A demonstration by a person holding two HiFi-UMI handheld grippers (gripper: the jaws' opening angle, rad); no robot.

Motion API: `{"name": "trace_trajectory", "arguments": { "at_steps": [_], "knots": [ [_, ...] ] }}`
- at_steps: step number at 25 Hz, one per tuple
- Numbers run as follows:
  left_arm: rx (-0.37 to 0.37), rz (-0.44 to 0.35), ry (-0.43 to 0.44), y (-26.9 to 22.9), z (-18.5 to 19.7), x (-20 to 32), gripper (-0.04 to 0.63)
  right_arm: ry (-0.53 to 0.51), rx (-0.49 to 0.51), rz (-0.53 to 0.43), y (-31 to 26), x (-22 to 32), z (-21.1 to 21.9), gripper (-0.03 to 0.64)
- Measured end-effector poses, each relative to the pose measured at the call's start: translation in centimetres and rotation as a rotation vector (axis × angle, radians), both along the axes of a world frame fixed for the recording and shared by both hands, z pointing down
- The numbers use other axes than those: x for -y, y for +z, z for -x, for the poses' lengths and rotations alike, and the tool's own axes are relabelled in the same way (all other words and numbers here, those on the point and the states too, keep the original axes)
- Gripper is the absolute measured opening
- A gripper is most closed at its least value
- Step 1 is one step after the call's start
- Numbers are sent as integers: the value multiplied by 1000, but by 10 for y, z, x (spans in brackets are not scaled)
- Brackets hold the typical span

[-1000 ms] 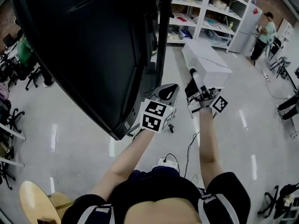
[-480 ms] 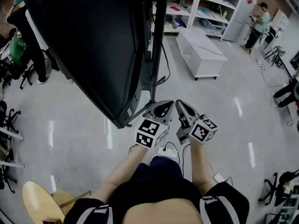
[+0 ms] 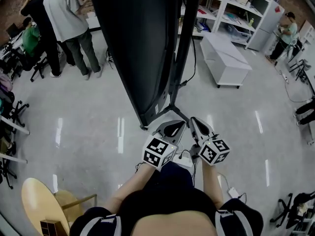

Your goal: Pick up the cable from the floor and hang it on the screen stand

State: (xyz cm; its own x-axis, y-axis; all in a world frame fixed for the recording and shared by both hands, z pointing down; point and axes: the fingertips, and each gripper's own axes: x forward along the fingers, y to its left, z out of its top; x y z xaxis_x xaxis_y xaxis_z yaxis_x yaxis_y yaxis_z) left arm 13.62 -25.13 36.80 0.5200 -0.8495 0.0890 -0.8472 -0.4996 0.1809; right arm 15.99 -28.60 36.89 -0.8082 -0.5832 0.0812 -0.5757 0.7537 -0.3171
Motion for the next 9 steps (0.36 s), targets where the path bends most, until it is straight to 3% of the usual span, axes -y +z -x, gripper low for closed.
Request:
{"name": "trace_trajectory", "arguments": {
  "at_steps": [9],
  "knots": [
    [-23, 23, -73, 14, 41, -19, 8, 13, 61, 49, 4, -5, 13, 23]
  ]
}}
